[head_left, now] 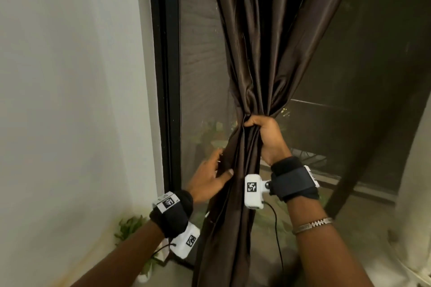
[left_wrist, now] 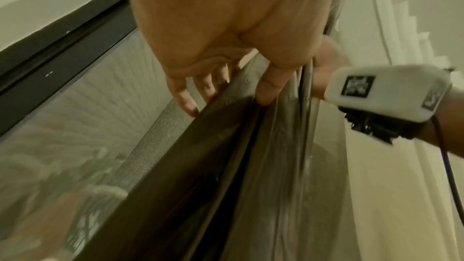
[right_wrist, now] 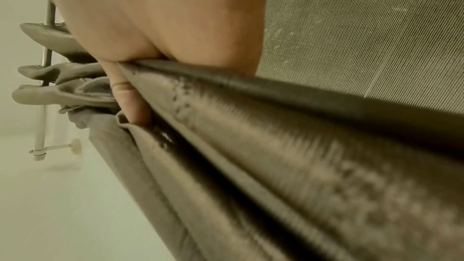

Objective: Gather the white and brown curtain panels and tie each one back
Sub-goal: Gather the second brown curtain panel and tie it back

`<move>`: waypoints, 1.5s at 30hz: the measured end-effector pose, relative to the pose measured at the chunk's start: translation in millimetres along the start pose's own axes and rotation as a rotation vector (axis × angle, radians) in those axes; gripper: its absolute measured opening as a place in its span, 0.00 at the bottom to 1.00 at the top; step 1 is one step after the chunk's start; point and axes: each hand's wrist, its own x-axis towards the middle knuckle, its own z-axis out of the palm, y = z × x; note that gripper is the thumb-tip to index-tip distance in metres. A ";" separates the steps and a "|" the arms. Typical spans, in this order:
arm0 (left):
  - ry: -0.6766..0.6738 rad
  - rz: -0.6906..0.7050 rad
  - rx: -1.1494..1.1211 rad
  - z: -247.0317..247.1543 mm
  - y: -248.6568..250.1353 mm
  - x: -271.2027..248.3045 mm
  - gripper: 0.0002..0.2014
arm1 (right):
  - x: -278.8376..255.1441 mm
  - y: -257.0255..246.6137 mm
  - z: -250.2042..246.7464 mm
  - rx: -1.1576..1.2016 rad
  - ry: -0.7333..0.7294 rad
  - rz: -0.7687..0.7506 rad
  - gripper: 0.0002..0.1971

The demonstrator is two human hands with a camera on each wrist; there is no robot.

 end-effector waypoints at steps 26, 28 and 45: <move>0.195 -0.102 0.133 -34.5 -95.4 -41.3 0.08 | 39.6 15.7 -53.3 -0.184 0.131 -0.192 0.24; 0.247 -0.023 0.169 -45.6 -83.6 -37.3 0.09 | 35.0 26.8 -51.4 -0.126 0.010 -0.141 0.25; 0.416 0.032 -0.380 -52.4 -15.1 -8.6 0.13 | -5.7 138.2 -40.6 -0.341 -0.337 -0.055 0.15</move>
